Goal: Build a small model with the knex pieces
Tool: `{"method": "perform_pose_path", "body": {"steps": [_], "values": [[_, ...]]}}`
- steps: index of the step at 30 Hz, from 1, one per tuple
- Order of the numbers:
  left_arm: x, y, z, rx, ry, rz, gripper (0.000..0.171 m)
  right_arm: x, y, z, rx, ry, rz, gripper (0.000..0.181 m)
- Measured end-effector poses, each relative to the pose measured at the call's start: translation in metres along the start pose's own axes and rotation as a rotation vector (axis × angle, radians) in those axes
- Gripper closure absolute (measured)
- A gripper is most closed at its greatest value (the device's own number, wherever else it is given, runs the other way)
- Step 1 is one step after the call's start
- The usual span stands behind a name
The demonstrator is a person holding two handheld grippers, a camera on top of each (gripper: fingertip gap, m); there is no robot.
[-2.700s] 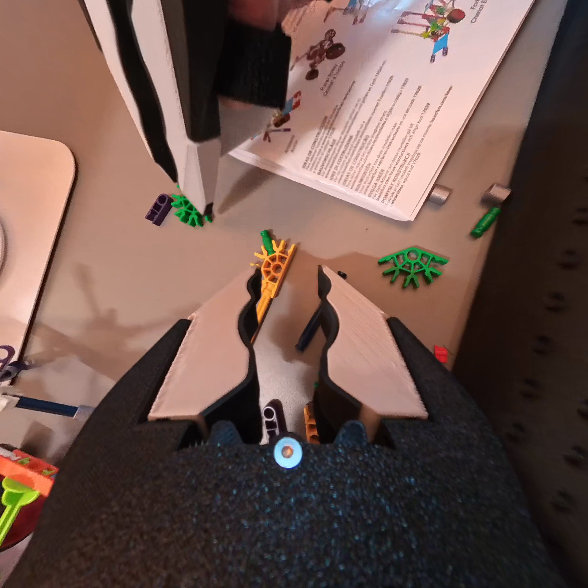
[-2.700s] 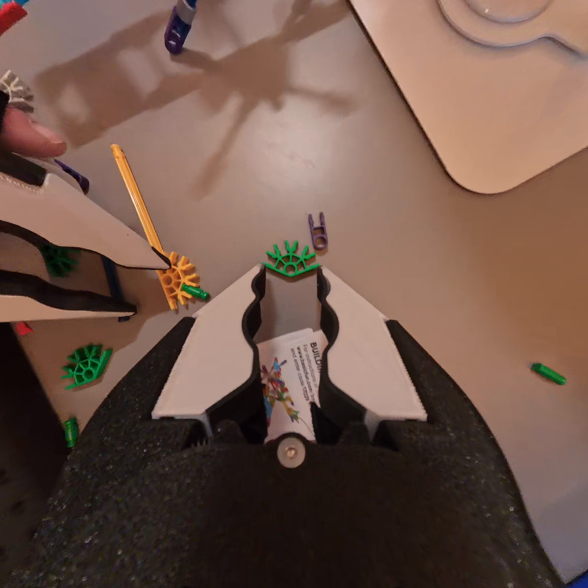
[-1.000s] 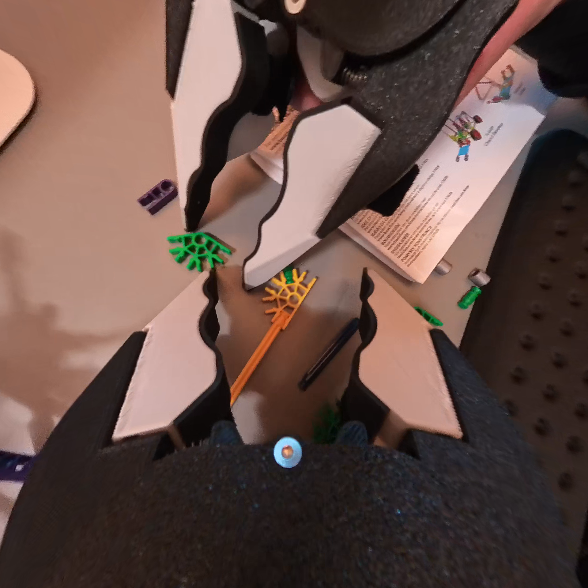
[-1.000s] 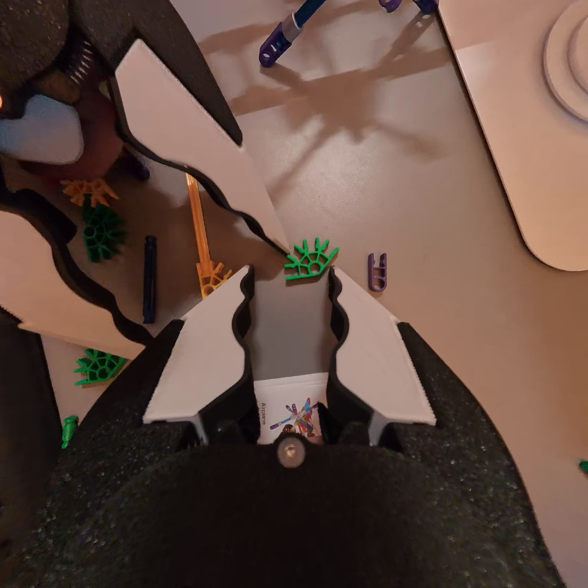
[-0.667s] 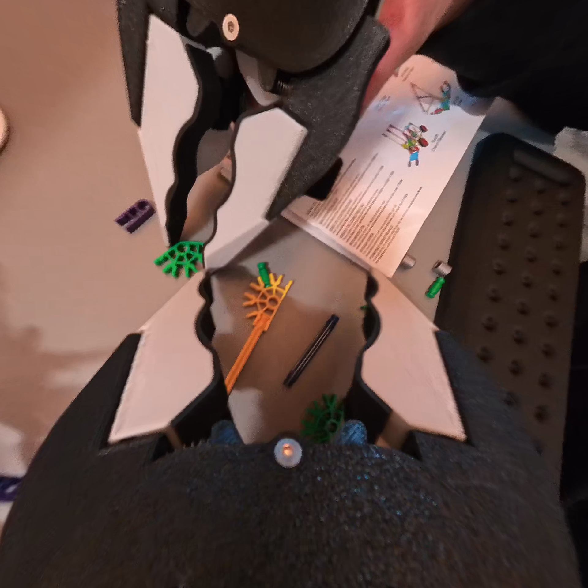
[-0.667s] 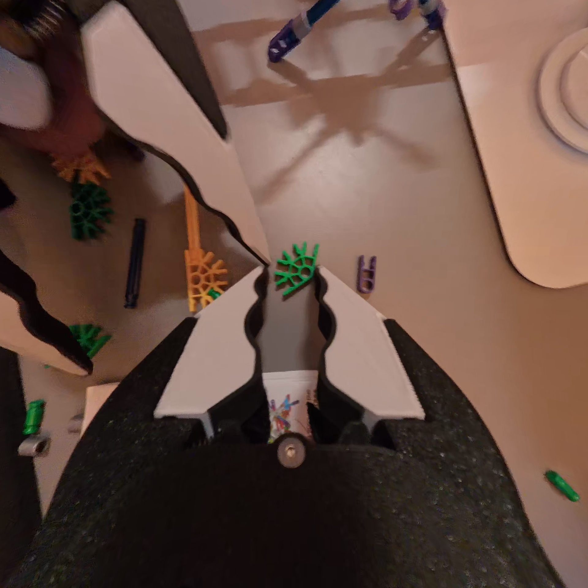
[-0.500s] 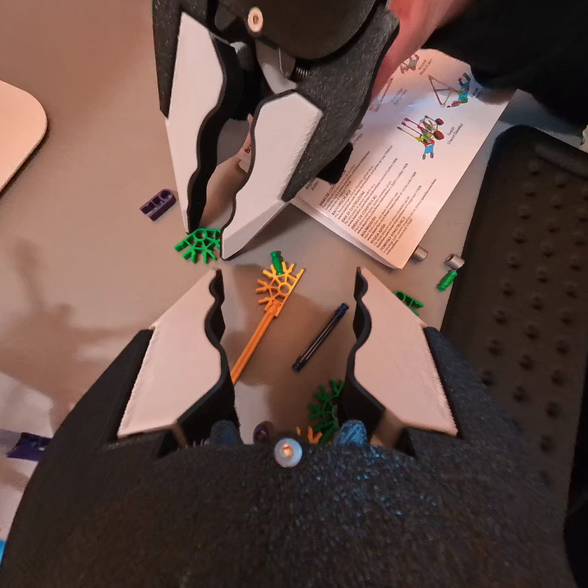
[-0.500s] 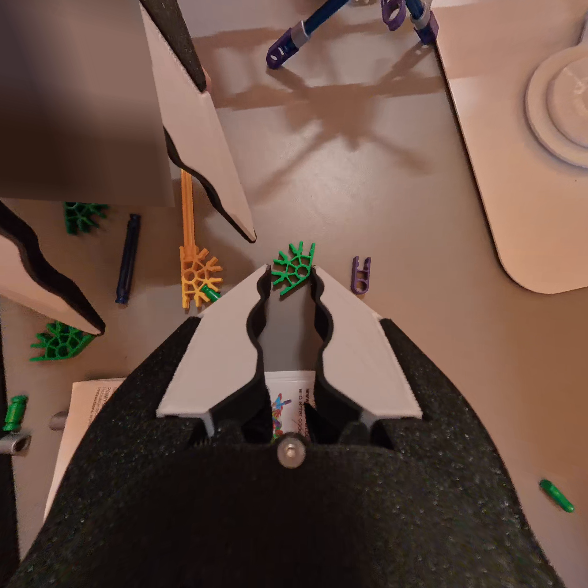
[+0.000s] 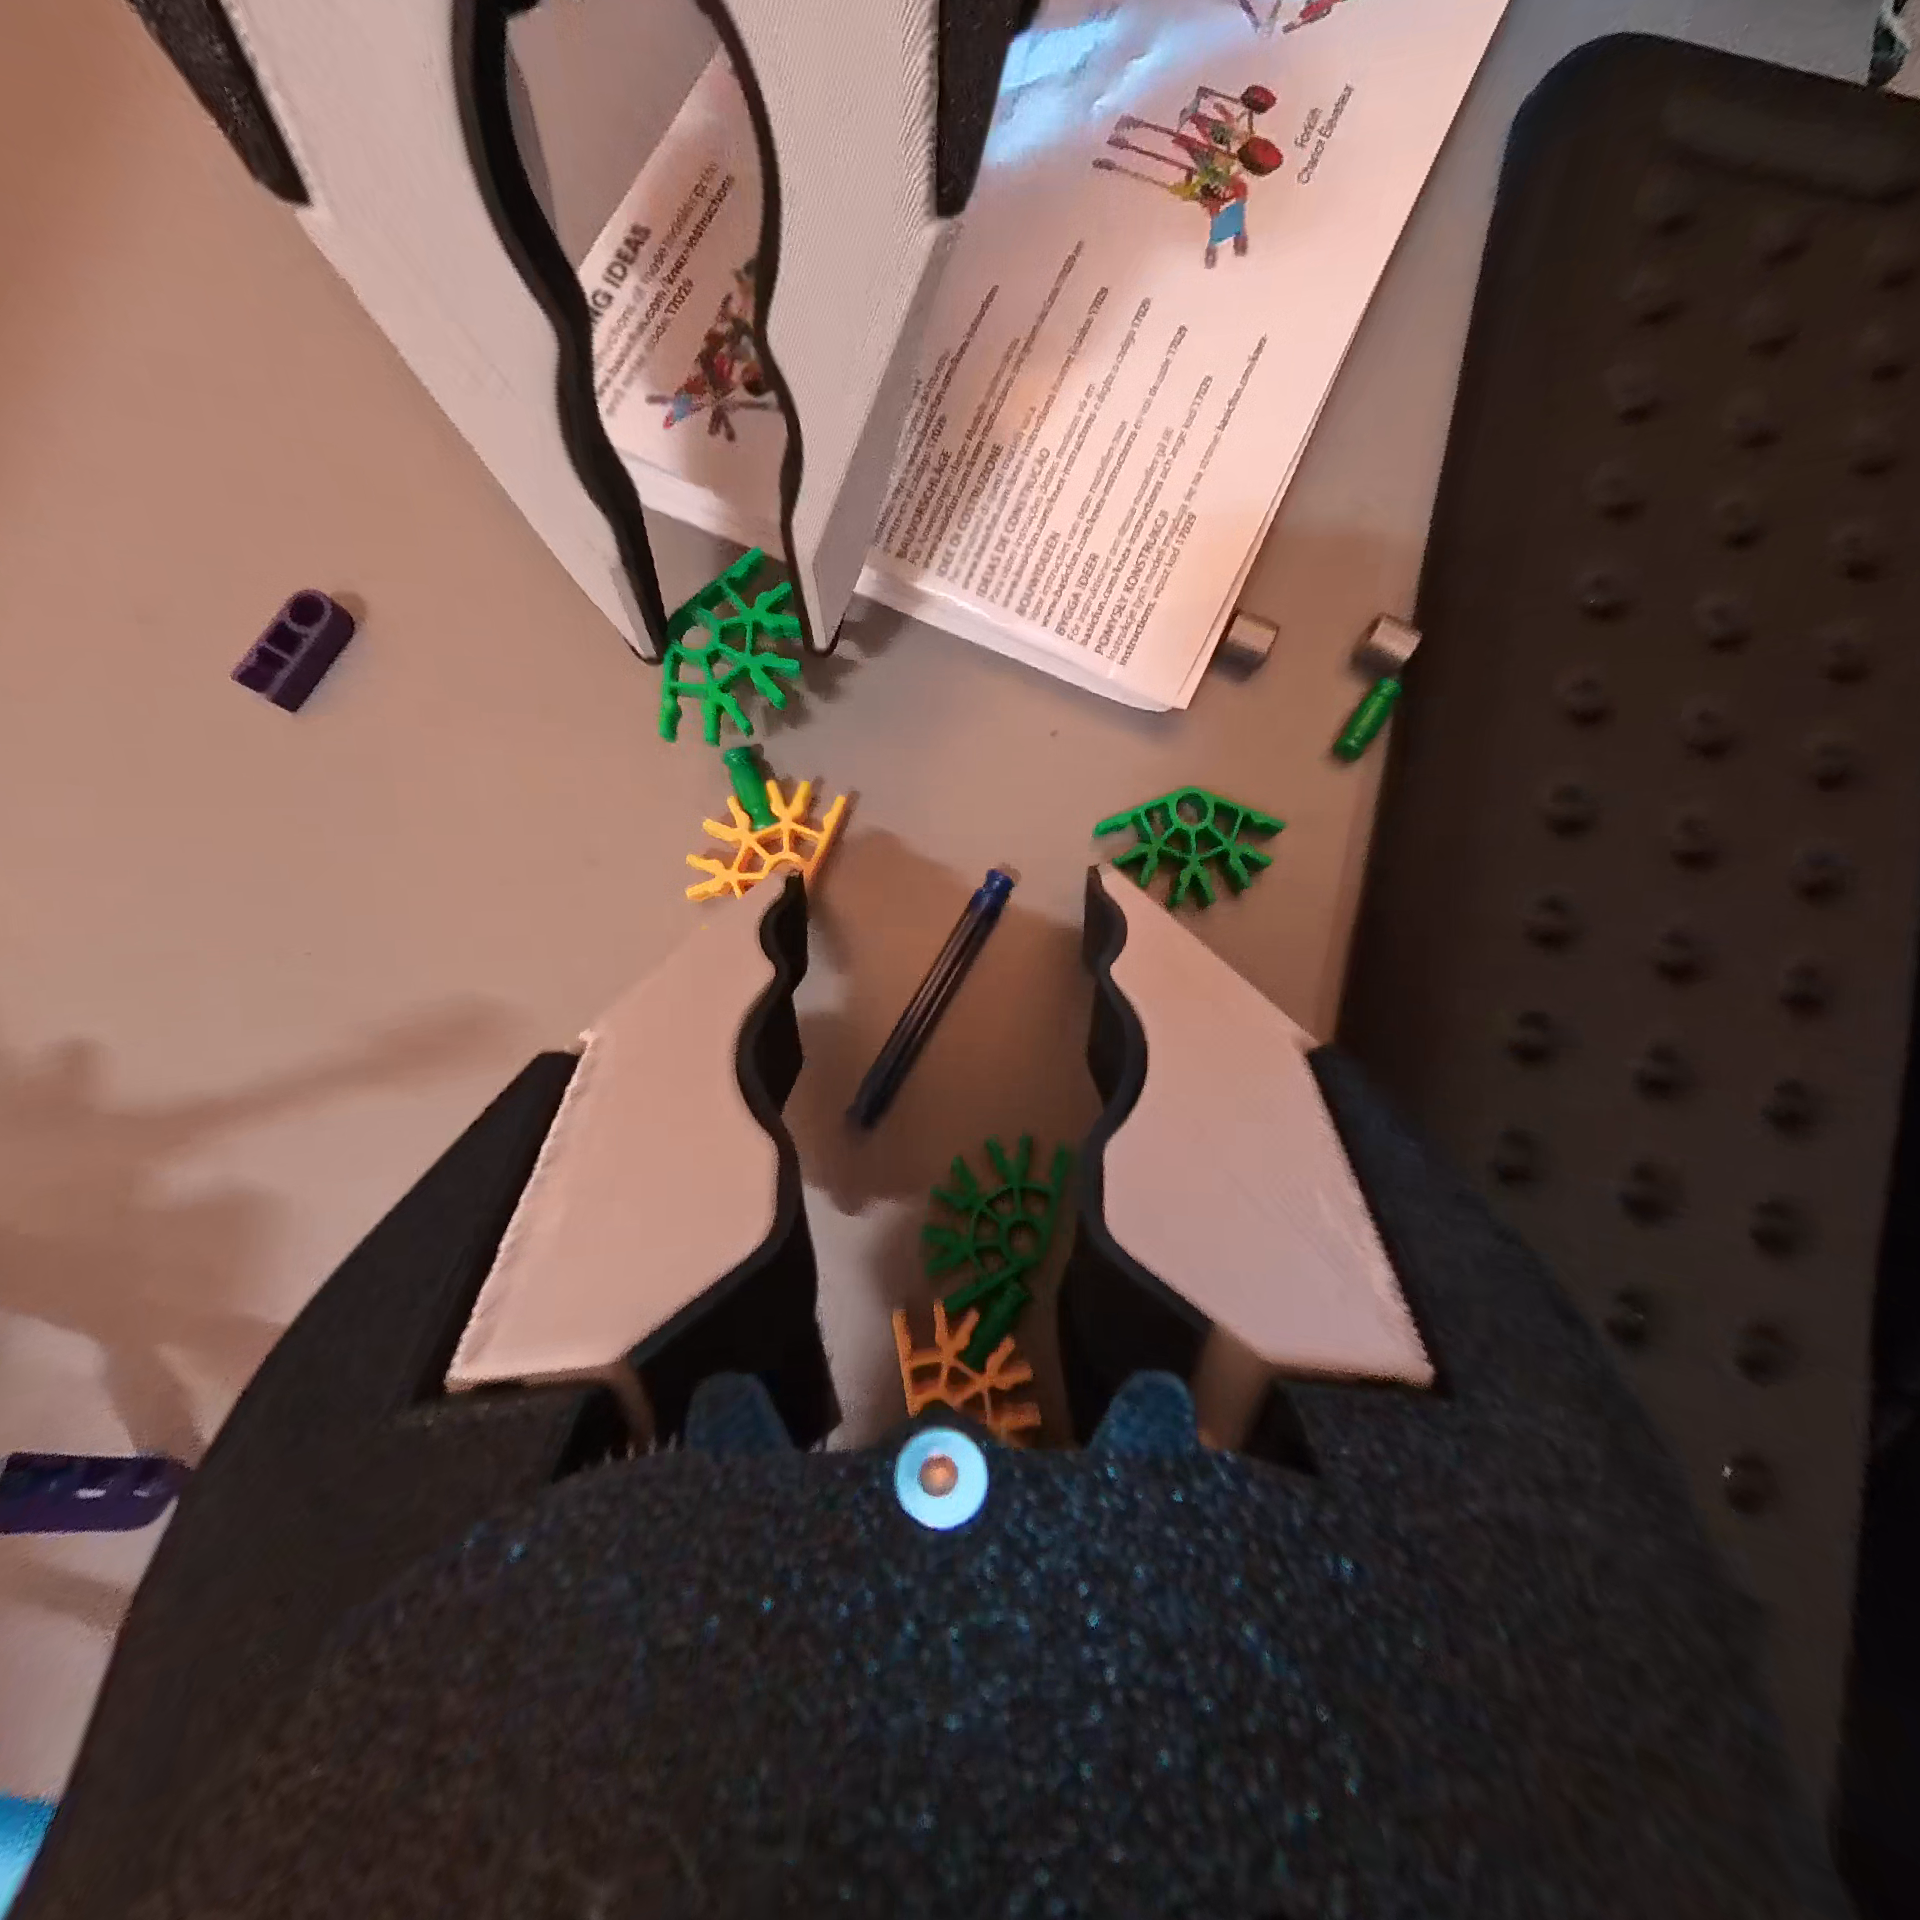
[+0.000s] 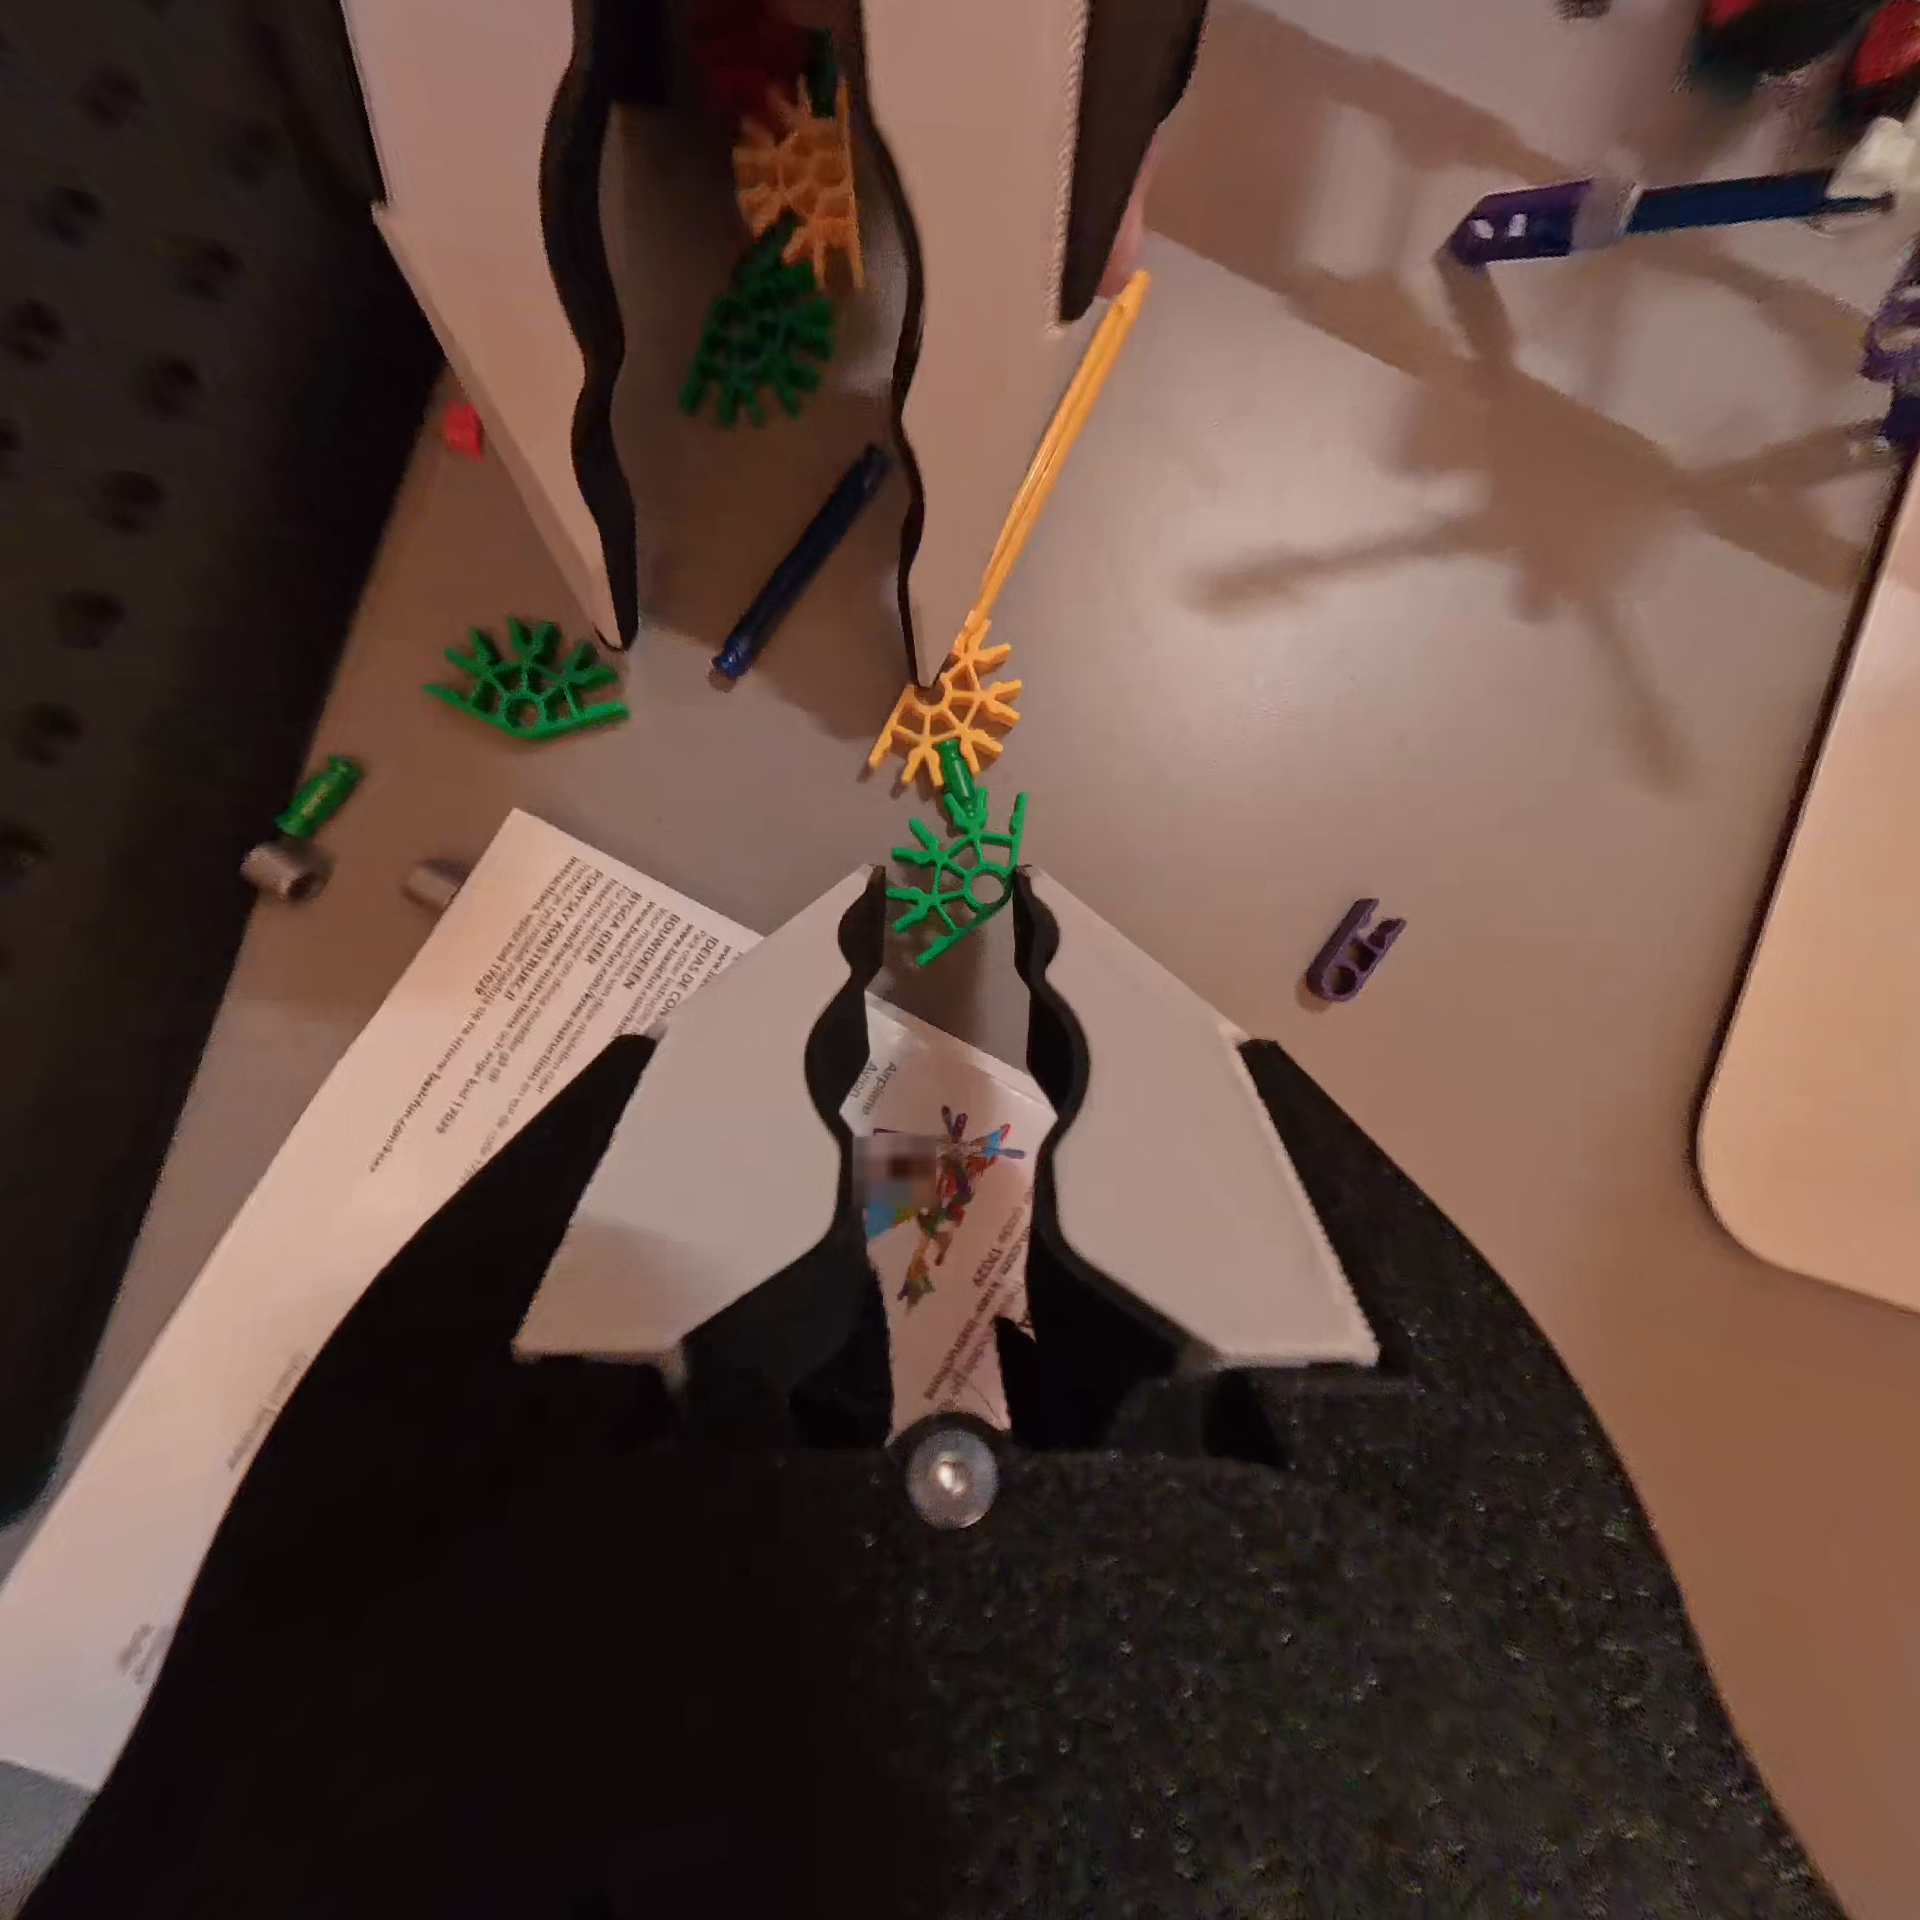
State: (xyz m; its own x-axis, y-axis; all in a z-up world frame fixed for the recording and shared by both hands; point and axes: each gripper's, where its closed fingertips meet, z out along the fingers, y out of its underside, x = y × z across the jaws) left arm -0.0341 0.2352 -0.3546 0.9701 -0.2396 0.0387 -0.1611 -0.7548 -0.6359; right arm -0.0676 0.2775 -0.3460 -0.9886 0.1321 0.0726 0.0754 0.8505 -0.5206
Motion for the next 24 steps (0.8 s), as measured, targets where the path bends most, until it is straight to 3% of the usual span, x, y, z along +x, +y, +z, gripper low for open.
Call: {"method": "perform_pose_path", "body": {"steps": [12,24], "values": [[-0.003,0.006,-0.005,-0.002,-0.003,-0.001,0.124,0.008,-0.005,0.012,-0.119,-0.068,-0.197,0.157],[-0.005,0.006,-0.006,0.013,-0.001,-0.019,0.128,0.043,-0.02,-0.012,-0.126,-0.023,-0.235,0.157]]}}
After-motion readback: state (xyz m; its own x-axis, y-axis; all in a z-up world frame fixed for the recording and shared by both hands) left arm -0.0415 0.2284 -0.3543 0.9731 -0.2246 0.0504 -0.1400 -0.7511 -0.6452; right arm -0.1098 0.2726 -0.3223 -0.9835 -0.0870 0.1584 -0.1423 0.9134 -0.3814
